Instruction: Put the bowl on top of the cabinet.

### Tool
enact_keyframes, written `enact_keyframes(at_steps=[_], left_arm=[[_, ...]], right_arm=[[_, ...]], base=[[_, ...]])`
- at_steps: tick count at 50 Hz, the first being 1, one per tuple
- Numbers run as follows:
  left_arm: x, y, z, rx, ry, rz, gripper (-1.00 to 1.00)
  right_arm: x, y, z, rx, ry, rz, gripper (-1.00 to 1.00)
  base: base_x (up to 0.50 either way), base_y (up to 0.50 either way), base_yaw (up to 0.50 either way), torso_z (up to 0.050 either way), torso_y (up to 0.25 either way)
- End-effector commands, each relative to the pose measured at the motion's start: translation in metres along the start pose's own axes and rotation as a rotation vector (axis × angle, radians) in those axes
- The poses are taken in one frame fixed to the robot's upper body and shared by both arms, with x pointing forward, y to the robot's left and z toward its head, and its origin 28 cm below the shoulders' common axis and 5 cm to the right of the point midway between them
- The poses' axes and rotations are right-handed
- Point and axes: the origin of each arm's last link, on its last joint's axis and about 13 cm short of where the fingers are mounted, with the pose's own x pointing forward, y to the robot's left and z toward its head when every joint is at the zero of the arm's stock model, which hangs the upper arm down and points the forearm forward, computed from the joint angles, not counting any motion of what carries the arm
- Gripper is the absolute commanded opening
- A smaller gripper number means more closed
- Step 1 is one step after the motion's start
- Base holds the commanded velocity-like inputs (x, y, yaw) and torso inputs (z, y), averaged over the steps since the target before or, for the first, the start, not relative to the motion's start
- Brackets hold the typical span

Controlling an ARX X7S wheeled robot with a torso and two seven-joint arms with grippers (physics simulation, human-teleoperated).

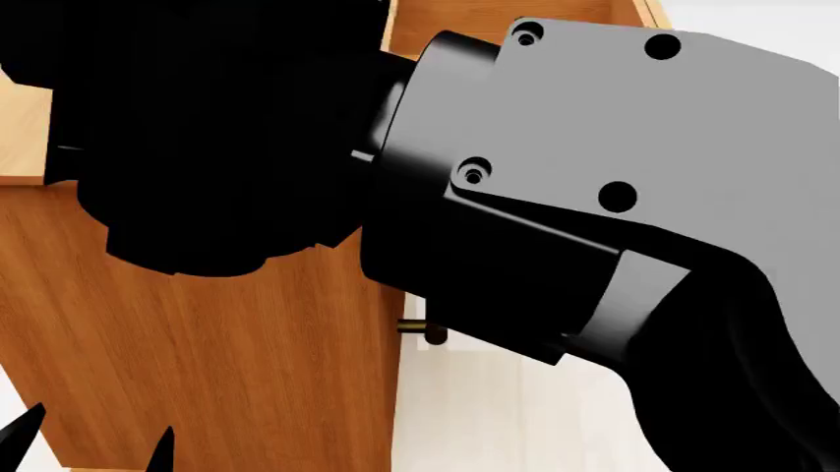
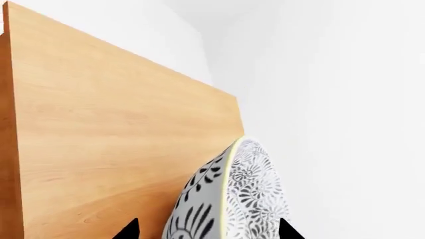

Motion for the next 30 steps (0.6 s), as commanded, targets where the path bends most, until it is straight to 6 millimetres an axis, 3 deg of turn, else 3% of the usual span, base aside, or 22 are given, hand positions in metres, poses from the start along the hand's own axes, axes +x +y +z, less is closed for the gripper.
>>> enact_keyframes(at_steps=[1,13,30], left_arm=[[-0.001,0.000,0.000,0.005,-0.002,0.006,1.00],[-0.003,-0.001,-0.001,0.010,-0.004,0.003,1.00],[0.000,0.001,-0.001,0.007,-0.003,0.015,1.00]], right_arm=[[-0.026,-0.008,0.022,-0.048,0.001,-0.031,1.00],[-0.063,-0.013,0.049,-0.103,-0.016,-0.086,1.00],[-0.093,-0.038,0.025,-0.064,0.018,-0.160,1.00]], base=[[0.00,0.00,0.00,0.000,0.000],[0.00,0.00,0.00,0.000,0.000],[0.00,0.00,0.00,0.000,0.000]])
